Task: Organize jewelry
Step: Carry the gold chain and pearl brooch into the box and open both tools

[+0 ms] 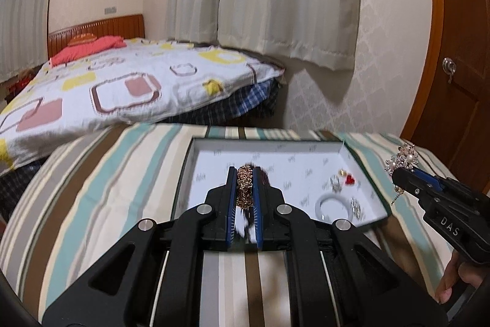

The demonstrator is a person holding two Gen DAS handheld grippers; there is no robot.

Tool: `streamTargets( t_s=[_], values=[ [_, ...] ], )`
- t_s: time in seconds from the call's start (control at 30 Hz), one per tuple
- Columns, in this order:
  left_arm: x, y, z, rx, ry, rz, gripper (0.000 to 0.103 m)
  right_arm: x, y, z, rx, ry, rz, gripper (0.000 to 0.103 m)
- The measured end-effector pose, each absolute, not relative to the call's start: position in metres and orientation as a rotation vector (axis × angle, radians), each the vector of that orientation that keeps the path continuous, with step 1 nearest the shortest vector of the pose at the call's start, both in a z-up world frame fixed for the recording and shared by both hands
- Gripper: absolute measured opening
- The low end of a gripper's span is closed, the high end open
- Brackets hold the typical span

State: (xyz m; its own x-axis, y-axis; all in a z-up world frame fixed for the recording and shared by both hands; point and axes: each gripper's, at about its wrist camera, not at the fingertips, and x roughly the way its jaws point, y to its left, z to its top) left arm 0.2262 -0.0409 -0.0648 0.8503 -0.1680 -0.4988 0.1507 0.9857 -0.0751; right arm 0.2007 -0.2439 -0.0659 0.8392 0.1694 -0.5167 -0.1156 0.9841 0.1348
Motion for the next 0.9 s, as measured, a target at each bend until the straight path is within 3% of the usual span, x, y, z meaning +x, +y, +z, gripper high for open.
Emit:
streamTargets(
  t_s=[0.47,0.9],
  values=[
    [0.286,-0.049,-0.053,-0.011,0.455,-0.143,0.010,0.258,-0.229,-0.054,0.049,0.462,0.176,0.015],
    [0.367,-0.057,-0.118,0.018,0.633,-0.098,0.010,0.313,-0.225,-0.112,0.062,0.577,0.151,0.015]
  ],
)
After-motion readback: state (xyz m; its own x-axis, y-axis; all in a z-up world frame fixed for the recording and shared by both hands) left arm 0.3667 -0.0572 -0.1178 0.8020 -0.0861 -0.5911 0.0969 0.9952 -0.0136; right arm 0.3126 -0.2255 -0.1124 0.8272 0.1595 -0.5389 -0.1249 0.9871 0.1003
